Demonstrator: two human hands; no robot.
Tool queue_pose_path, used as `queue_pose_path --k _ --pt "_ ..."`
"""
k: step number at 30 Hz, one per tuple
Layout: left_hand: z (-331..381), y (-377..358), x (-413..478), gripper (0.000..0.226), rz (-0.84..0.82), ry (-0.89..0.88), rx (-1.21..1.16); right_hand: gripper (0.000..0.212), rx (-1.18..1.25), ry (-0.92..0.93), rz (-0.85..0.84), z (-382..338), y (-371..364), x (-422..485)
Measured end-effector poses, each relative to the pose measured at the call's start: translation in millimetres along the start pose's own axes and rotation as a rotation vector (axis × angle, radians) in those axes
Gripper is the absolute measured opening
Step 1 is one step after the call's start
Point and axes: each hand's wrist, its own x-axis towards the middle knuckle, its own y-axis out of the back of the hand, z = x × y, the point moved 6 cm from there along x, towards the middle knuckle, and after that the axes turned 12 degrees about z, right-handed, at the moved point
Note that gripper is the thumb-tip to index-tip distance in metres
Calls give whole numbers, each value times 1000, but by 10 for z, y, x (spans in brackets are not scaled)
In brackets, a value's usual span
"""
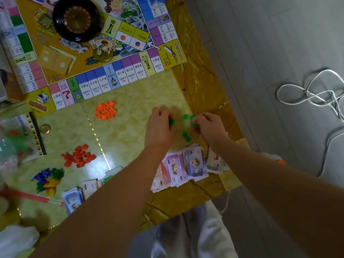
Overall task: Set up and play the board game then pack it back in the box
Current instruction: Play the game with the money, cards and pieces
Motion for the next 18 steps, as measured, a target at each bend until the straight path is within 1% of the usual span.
queue_pose_path --k 2,5,7,8,9,11,12,14,18 --pt "-36 17 14 22 27 48 -28 16 -8 8 -6 -13 -11 26" --pt "-123 61 25 25 67 179 -97 18 -80 54 18 -18 -1 56" --pt "-193 61 30 22 89 275 -182 22 -85 63 29 0 12 73" --pt "-239 51 31 18 103 351 -279 23 -74 59 31 19 20 80" --pt "-279 46 25 14 117 456 -429 23 -61 52 28 34 27 79" --pt "-319 21 -9 16 147 675 -760 22 -60 32 8 71 36 73" --pt "-321 14 -23 19 154 750 -865 22 -71 25 -5 89 39 69" --pt "-297 10 -36 23 145 857 -1008 20 -92 17 -30 99 46 56" --pt "-256 -60 -102 29 70 1053 -1220 22 -86 17 -56 78 56 33"
